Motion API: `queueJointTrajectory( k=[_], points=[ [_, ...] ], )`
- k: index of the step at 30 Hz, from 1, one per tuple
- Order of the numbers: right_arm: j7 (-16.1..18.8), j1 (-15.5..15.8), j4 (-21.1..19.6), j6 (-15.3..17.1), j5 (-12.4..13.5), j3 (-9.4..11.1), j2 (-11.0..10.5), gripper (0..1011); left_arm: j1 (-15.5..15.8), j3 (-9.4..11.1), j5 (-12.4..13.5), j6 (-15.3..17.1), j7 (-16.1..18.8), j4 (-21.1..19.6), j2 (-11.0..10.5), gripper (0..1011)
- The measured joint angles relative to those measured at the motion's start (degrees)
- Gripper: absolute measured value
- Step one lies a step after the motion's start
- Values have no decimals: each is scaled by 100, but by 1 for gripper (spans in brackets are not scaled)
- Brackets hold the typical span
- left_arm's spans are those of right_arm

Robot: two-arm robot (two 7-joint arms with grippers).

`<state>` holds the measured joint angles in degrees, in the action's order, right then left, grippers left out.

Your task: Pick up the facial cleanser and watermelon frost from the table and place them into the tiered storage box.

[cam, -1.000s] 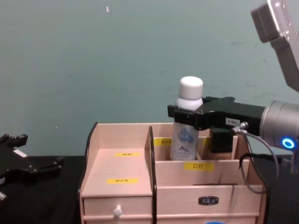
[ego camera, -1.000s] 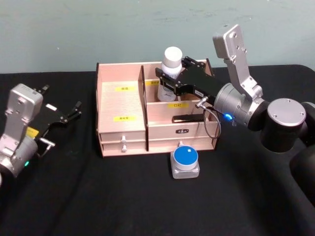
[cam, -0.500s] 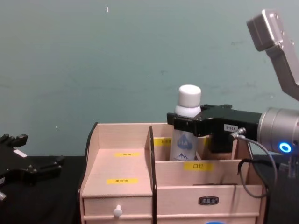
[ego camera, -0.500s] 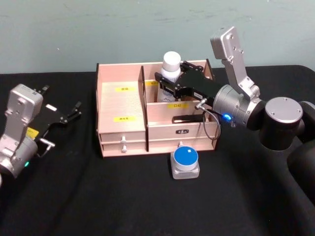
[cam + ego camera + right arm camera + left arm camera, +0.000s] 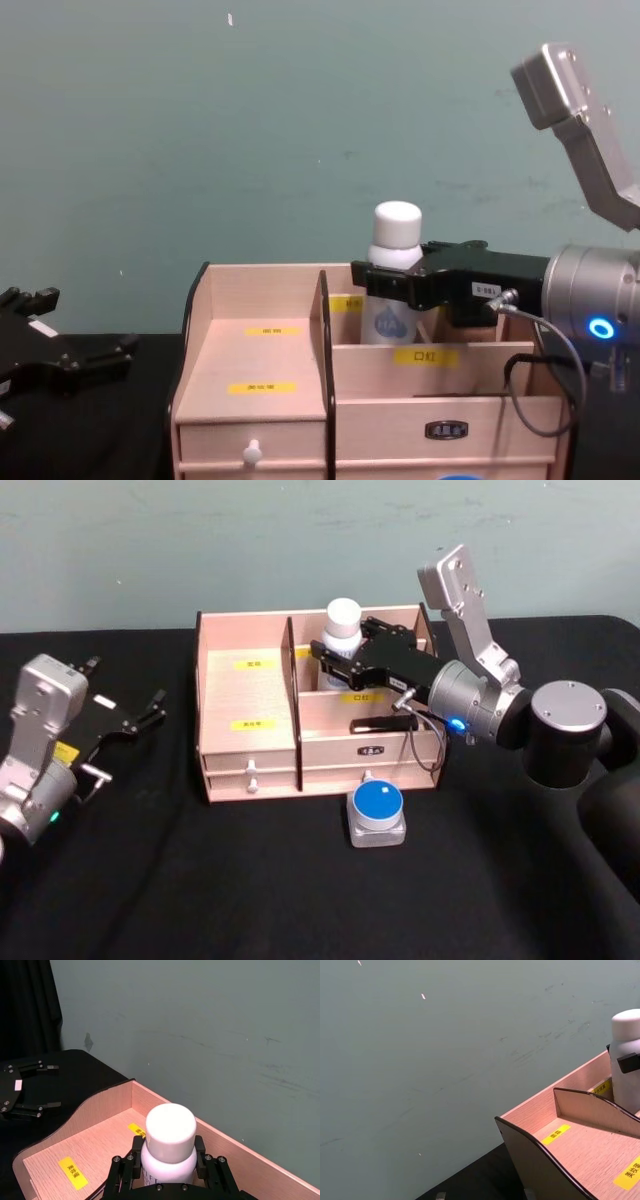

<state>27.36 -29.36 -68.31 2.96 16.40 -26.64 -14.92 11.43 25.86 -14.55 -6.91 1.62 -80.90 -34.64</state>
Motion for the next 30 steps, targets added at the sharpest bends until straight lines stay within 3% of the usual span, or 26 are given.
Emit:
queueJointTrajectory(
  k=[10,24,30],
  points=[
    [0,6,-12,-1,2,6,-2,613,0,0,0,0,0,0,0,1009],
    [-6,18,-32,-6,4,12,-10,1002,0,0,0,0,0,0,0,1009],
    [-5,54,-283,123,-2,2,-129,1002,0,0,0,0,0,0,0,1010]
  ],
)
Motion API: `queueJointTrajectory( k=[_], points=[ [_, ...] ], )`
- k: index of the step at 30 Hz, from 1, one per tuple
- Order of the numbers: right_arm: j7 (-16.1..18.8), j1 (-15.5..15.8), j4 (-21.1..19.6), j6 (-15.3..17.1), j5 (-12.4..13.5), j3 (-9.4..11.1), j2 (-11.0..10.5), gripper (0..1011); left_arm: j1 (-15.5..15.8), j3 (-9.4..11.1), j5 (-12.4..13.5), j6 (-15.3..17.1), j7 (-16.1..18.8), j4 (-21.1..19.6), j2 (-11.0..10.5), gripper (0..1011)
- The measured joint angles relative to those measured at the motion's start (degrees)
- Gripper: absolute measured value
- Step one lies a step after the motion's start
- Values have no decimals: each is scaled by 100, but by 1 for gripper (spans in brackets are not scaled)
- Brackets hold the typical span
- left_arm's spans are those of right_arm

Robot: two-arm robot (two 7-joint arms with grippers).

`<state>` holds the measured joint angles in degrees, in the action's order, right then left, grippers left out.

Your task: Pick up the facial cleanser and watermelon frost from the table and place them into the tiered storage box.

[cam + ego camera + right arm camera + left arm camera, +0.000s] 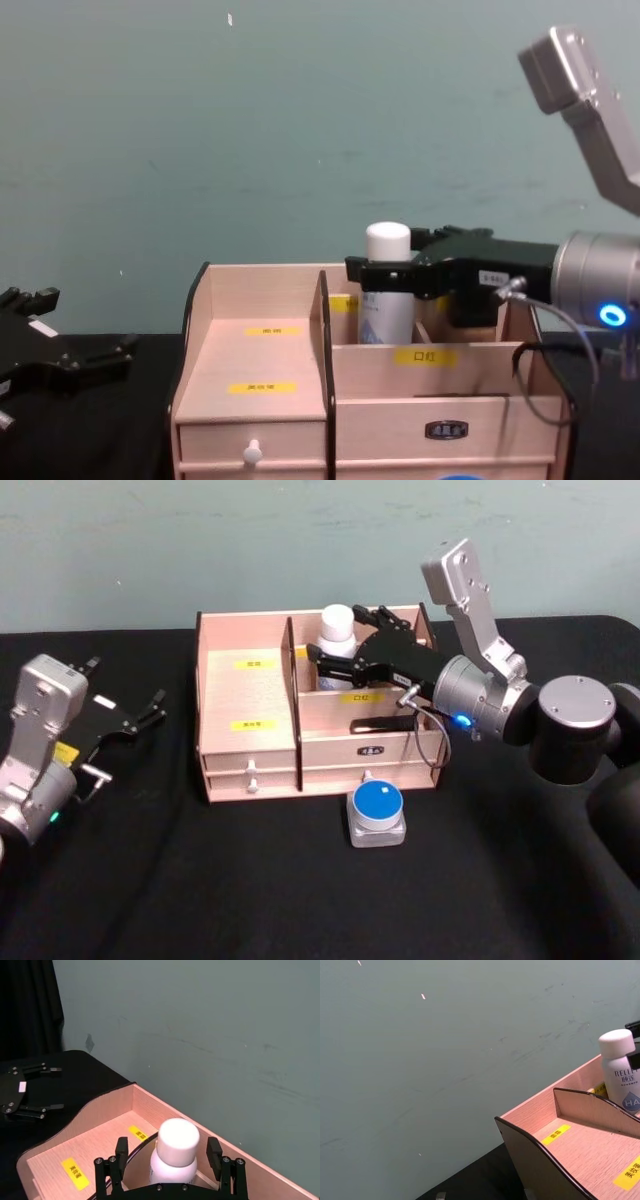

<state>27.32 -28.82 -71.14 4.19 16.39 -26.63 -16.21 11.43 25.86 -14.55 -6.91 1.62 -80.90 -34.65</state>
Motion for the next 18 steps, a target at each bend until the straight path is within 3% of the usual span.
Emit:
queueJointTrajectory(
  k=[7,13,18],
  points=[
    [2,135,-657,395,3,20,-292,1002,0,0,0,0,0,0,0,1010],
    [-25,482,-1619,1044,145,96,-728,1002,0,0,0,0,0,0,0,1010],
    [-197,975,-2574,1534,231,196,-1159,1002,0,0,0,0,0,0,0,1010]
  ],
)
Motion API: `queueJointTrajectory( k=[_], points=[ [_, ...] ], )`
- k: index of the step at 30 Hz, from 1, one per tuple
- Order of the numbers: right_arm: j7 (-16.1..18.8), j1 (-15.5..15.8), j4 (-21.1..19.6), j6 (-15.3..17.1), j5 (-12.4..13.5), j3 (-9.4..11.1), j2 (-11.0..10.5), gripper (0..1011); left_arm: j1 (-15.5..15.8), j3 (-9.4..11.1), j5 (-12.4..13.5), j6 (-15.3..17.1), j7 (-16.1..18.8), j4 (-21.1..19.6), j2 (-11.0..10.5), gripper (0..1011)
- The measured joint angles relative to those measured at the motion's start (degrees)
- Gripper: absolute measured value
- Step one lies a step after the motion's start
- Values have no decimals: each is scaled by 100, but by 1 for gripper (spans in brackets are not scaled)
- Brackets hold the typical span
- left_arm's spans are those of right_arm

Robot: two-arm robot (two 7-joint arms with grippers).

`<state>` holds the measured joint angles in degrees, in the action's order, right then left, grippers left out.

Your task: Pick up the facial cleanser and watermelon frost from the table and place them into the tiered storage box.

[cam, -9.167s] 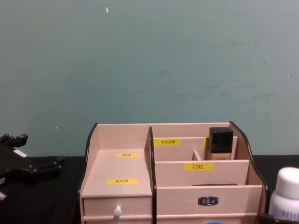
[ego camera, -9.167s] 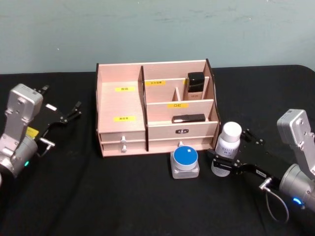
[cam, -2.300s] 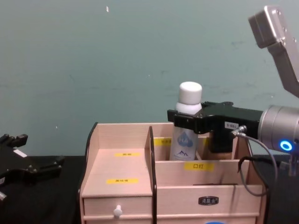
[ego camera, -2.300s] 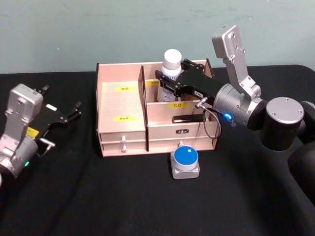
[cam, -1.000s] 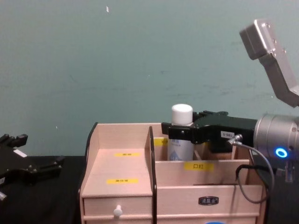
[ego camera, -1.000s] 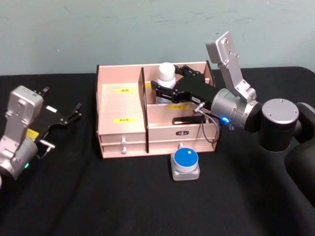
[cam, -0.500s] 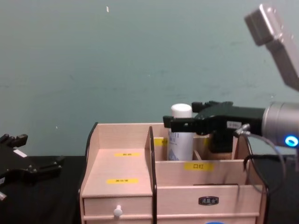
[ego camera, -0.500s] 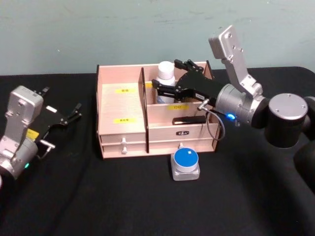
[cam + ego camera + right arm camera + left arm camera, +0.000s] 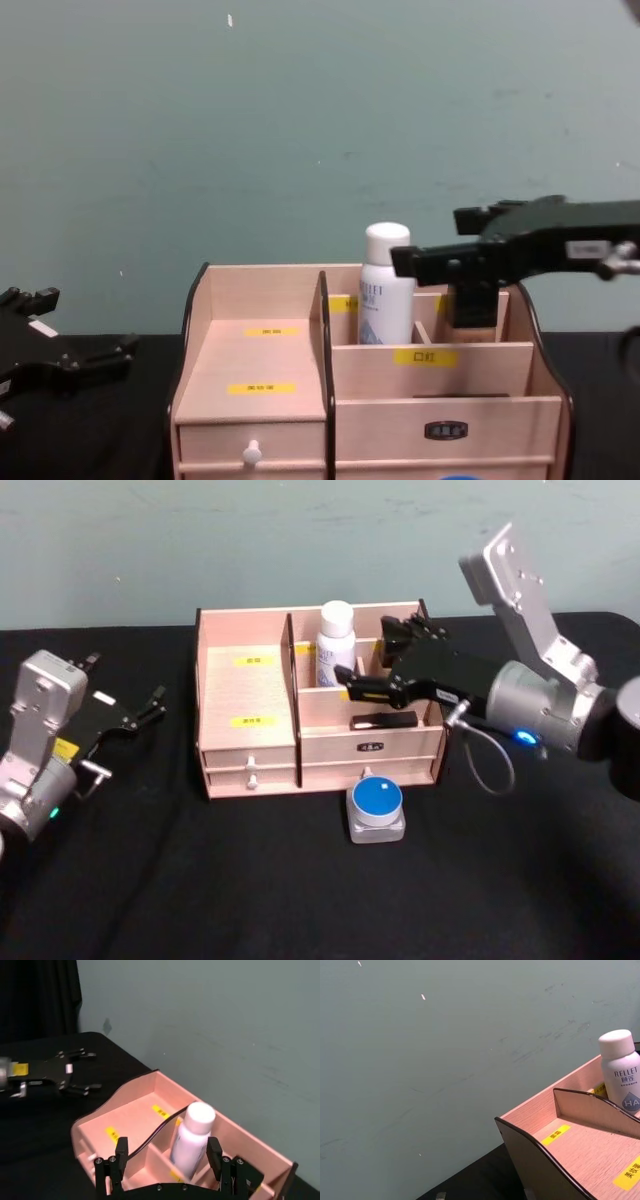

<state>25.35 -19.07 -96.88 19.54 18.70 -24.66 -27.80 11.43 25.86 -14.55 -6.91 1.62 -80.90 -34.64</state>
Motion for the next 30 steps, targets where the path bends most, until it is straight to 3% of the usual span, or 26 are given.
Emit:
queueJointTrajectory(
  k=[3,6,14,21,30],
  points=[
    [-81,227,-369,141,48,69,-154,1002,0,0,0,0,0,0,0,1010],
    [-200,646,-984,321,134,199,-413,1002,0,0,0,0,0,0,0,1010],
    [-518,1613,-1908,678,207,397,-838,1002,0,0,0,0,0,0,0,1010],
    [-780,2167,-2177,1023,157,494,-896,1002,0,0,0,0,0,0,0,1010],
    [-786,2338,-2024,1361,6,337,-778,1002,0,0,0,0,0,0,0,1010]
  ],
)
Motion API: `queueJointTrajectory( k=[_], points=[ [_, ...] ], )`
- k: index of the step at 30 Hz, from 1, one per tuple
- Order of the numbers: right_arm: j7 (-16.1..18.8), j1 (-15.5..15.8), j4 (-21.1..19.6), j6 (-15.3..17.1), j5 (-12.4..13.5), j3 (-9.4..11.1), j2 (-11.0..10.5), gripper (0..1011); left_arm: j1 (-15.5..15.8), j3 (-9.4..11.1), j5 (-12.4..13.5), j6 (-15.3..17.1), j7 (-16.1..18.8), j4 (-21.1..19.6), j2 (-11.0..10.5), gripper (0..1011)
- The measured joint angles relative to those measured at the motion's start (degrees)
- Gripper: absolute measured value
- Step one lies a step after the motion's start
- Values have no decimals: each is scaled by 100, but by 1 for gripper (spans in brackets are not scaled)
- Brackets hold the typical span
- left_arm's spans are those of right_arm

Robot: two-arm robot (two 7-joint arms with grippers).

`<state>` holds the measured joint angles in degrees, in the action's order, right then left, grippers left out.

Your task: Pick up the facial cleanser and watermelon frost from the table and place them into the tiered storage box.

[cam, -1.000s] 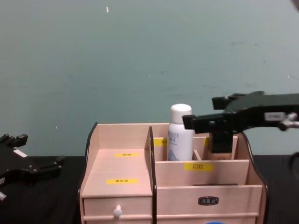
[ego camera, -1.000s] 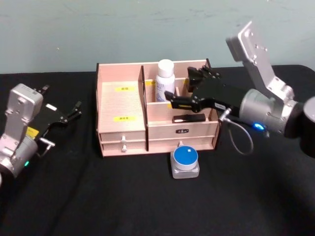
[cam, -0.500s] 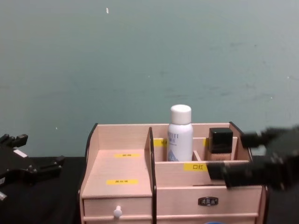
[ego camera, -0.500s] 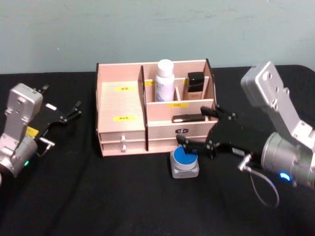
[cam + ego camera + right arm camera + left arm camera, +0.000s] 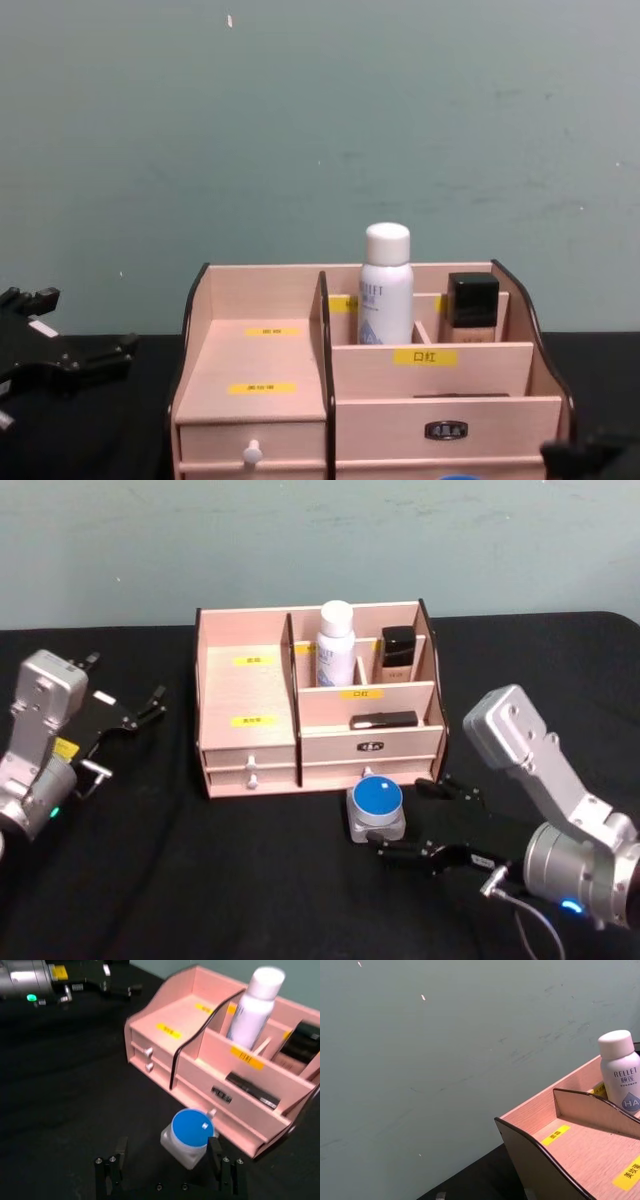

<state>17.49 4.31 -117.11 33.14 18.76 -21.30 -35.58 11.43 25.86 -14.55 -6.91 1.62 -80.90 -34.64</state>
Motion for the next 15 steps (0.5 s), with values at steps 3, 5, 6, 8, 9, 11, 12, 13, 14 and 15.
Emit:
queueJointTrajectory(
  k=[3,5,6,8,9,11,12,13,14,15],
  points=[
    [4,-2,91,43,-55,-41,46,1002,0,0,0,0,0,0,0,1010],
    [15,-18,167,65,-104,-67,89,1002,0,0,0,0,0,0,0,1010],
    [24,-35,214,73,-139,-81,117,1002,0,0,0,0,0,0,0,1010],
    [30,-56,259,75,-176,-87,140,1002,0,0,0,0,0,0,0,1010],
    [33,-68,280,75,-195,-89,149,1002,0,0,0,0,0,0,0,1010],
    [38,-89,314,78,-229,-88,166,1002,0,0,0,0,0,0,0,1010],
    [41,-103,340,80,-259,-85,179,1002,0,0,0,0,0,0,0,1010],
    [43,-109,352,80,-272,-80,187,1002,0,0,0,0,0,0,0,1010],
    [46,-120,376,81,-306,-72,200,1002,0,0,0,0,0,0,0,1010],
    [48,-122,388,80,-321,-66,205,1002,0,0,0,0,0,0,0,1010]
  ],
)
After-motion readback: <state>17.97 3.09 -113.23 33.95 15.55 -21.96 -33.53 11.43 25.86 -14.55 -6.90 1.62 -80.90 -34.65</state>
